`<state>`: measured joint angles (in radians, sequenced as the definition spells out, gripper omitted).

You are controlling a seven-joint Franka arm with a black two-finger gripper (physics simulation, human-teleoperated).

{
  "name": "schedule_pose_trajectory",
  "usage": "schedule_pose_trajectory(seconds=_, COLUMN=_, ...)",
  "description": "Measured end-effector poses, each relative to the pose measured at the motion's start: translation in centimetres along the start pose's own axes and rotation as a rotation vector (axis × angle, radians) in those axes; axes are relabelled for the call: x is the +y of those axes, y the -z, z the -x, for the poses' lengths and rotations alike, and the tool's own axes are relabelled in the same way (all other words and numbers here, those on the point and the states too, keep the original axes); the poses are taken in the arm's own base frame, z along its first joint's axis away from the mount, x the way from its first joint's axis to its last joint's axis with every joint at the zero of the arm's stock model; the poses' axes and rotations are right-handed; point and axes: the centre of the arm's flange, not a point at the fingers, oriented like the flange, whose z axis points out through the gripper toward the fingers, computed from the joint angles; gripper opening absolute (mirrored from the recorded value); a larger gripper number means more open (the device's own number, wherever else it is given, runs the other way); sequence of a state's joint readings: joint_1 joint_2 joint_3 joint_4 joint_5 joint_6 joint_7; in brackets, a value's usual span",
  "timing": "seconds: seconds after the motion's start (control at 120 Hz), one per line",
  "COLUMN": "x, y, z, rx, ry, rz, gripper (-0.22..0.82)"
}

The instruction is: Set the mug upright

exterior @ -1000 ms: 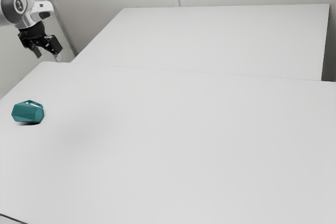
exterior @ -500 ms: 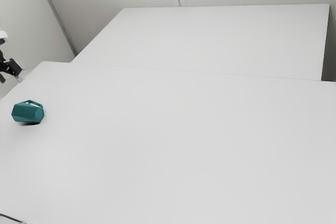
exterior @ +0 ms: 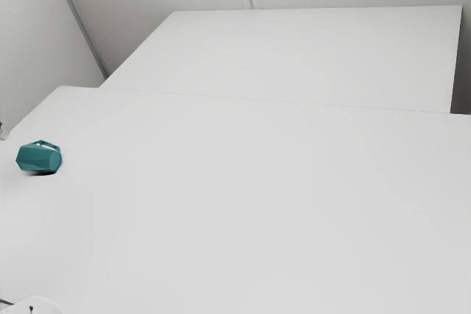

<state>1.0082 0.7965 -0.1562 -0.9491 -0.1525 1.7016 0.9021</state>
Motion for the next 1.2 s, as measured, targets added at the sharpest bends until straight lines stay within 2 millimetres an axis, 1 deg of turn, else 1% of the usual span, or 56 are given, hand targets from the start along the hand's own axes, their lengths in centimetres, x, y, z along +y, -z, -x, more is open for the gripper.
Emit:
schedule_pose_trajectory(seconds=0.083, x=-0.4, y=-2.2, z=-0.3, rx=0.008, ry=-0.034, rz=0.038, gripper=0.60)
schedule_pose_trajectory(seconds=0.225, x=-0.3, y=-5.0, z=-1.0, rx=0.043, ry=-0.083, rz=0.112, gripper=0.60)
schedule_pose_trajectory(seconds=0.358, x=-0.7, y=-6.5, z=-0.6, rx=0.066, ry=-0.103, rz=0.154, gripper=0.60)
schedule_pose_trajectory(seconds=0.475, x=-0.9, y=-7.0, z=-0.4, rx=0.089, ry=-0.116, rz=0.181, gripper=0.60)
schedule_pose_trajectory(seconds=0.725, x=-1.6, y=-8.7, z=0.6, rx=0.115, ry=-0.123, rz=0.233, gripper=0.60)
schedule_pose_trajectory(seconds=0.833, x=-1.9, y=-9.0, z=1.0, rx=0.131, ry=-0.122, rz=0.252, gripper=0.53)
schedule_pose_trajectory(seconds=1.0, x=-1.9, y=-9.4, z=1.2, rx=0.152, ry=-0.123, rz=0.279, gripper=0.35)
schedule_pose_trajectory(seconds=1.2, x=-1.8, y=-9.3, z=1.2, rx=0.182, ry=-0.123, rz=0.313, gripper=0.21)
